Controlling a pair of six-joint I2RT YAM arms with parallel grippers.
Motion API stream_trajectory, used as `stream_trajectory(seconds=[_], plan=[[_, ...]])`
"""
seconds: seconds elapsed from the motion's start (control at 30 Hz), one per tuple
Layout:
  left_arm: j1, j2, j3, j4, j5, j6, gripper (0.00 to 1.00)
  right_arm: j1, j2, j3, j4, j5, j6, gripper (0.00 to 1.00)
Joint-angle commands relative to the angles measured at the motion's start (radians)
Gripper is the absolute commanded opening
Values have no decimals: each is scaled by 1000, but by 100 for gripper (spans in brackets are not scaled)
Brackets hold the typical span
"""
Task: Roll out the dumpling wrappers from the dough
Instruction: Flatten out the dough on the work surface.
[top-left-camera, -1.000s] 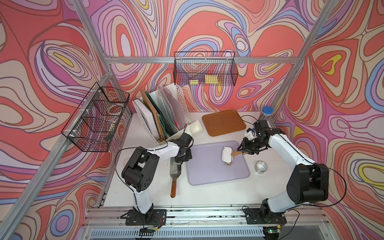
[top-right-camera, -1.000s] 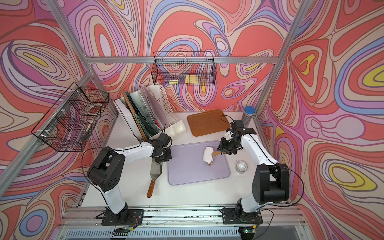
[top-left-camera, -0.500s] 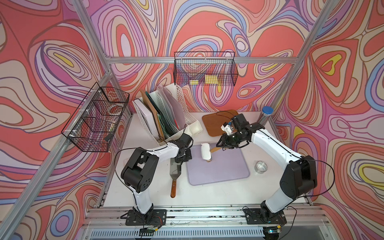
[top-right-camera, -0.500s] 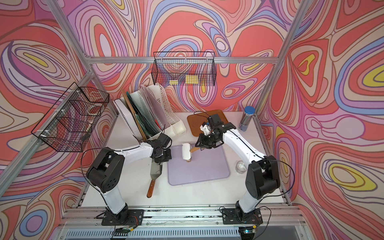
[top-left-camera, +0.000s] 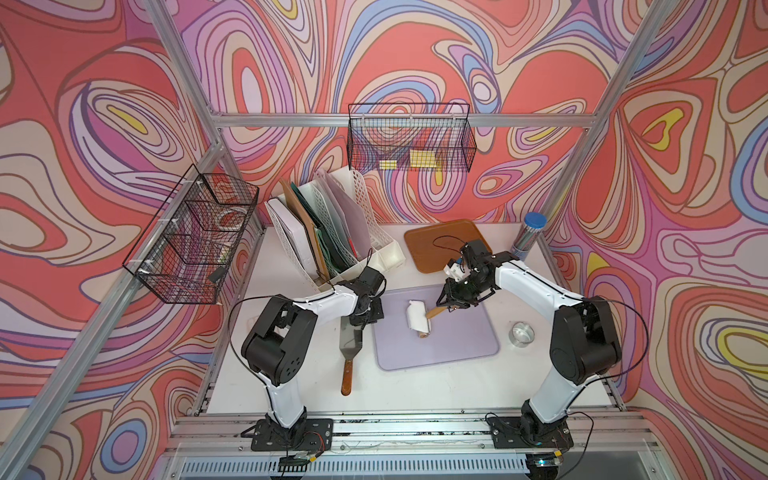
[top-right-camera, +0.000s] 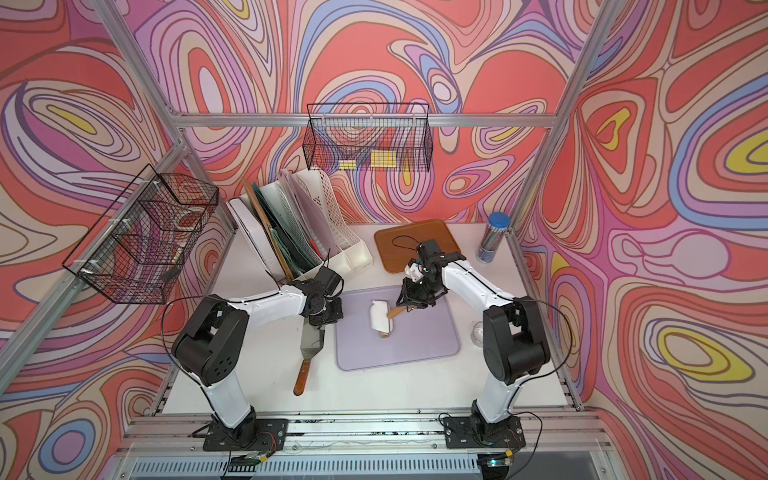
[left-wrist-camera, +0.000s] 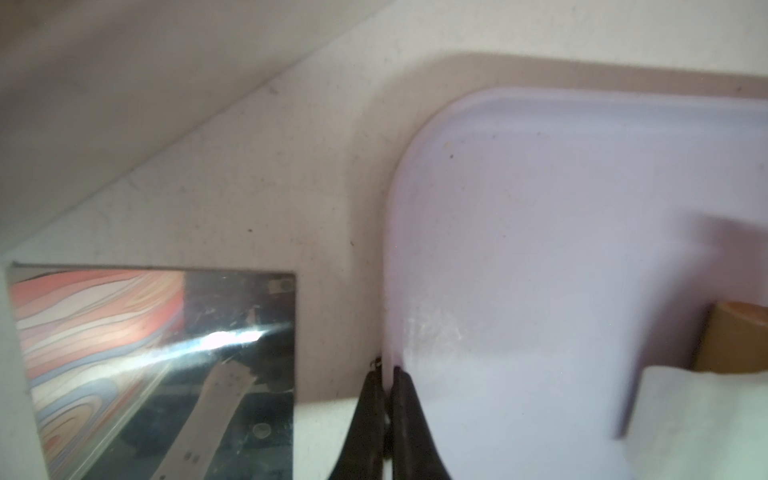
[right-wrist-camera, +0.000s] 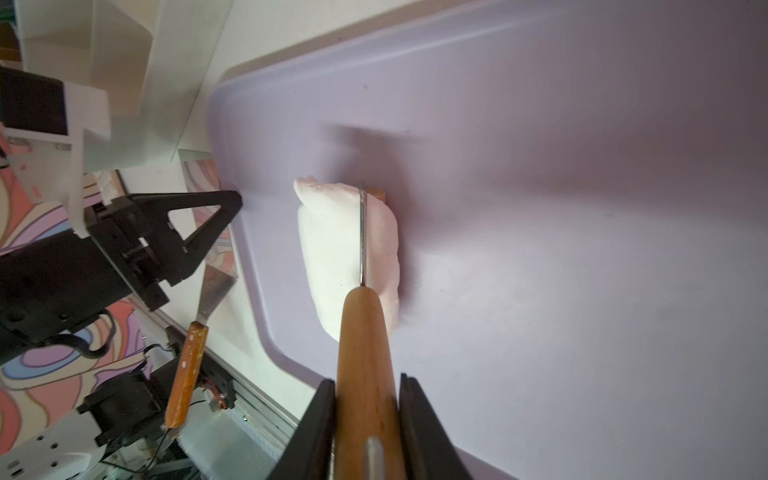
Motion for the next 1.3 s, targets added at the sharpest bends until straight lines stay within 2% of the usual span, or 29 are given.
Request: stream_trajectory(seconds=[0.0, 0.13, 0.3, 0.4, 0.63, 1.07, 1.27], plan=[[-2, -9, -23, -25, 16, 2, 0, -8, -58, 124, -173, 195, -55, 0], [-1, -8, -19, -20, 20, 1, 0, 36, -45, 252, -297, 369, -80, 0], [-1, -11, -30, -14, 20, -3, 0, 114, 3, 395, -424, 731, -81, 0], [-1, -8, -32, -8, 30, -5, 0, 156, 50, 434, -448, 778, -76, 0], [-2, -14, -39, 2, 39, -11, 0, 267, 173, 404, -346, 704, -46, 0], [-1, -20, -52, 16, 47, -15, 0, 376, 229, 284, -151, 365, 12, 0], [-1, -20, -52, 20, 51, -15, 0, 380, 222, 247, -136, 380, 31, 0]])
